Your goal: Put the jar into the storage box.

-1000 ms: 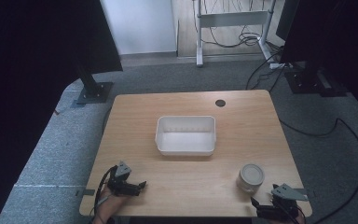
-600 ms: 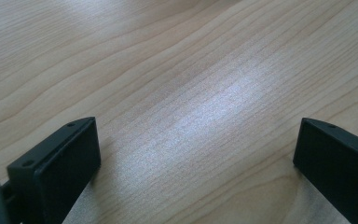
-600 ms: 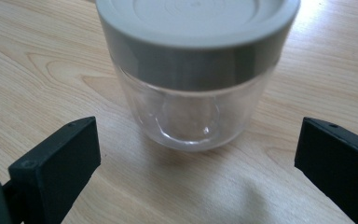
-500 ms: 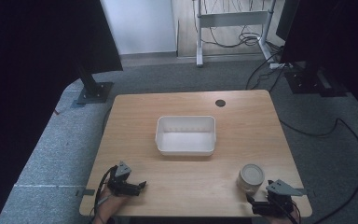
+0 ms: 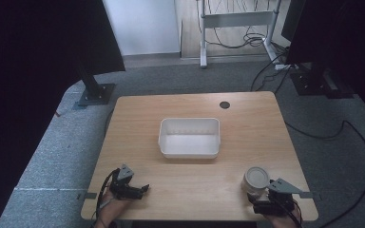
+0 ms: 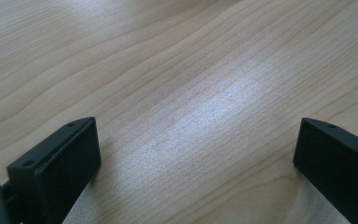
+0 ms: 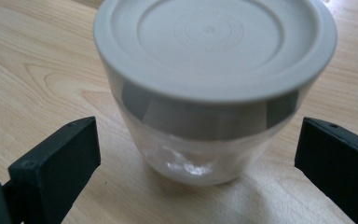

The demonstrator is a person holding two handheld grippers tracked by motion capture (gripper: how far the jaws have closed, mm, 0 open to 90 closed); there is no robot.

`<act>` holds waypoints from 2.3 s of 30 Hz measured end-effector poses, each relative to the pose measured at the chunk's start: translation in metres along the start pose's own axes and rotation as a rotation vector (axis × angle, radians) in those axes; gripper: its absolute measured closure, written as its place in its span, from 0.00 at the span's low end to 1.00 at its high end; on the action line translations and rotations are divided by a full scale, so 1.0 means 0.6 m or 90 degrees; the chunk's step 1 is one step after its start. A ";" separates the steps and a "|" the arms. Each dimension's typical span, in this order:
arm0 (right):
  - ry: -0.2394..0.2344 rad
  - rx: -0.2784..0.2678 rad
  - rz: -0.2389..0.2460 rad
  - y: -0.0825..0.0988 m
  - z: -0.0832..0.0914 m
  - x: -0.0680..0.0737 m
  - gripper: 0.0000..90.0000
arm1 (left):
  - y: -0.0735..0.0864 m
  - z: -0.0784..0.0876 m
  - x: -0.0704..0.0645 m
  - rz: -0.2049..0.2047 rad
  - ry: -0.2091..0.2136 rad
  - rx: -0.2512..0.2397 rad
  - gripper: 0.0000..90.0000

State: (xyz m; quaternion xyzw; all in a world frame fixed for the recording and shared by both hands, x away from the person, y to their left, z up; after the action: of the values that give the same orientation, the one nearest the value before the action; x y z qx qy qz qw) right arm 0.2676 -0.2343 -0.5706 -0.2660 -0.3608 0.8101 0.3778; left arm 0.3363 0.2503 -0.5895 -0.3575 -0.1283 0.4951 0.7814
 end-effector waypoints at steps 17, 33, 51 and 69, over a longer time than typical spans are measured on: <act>0.001 0.007 0.003 -0.024 -0.029 -0.007 0.04 | 0.000 0.000 0.000 0.000 0.000 0.000 0.00; 0.014 0.025 -0.013 -0.034 -0.034 -0.006 0.10 | 0.000 0.000 0.000 0.000 0.000 0.000 0.00; 0.005 0.018 0.007 -0.068 -0.049 0.011 0.10 | 0.000 0.000 0.000 0.000 0.000 0.000 0.00; -0.012 0.009 0.022 -0.113 -0.066 0.024 0.10 | 0.000 0.000 0.000 -0.001 0.000 0.000 0.00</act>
State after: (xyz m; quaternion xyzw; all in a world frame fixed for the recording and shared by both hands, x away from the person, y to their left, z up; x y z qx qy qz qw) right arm 0.3160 -0.1767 -0.5431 -0.2620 -0.3539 0.8214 0.3625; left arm 0.3363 0.2503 -0.5895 -0.3573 -0.1284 0.4947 0.7817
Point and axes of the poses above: each handheld gripper's, and its own axes: z roughly backward along the jaws, y roughly out of its underside, x roughly to its left, the point moved 5 cm from there along -z, roughly forward along the jaws, and after that the axes turned 14 degrees about z, right-handed, at the moved point
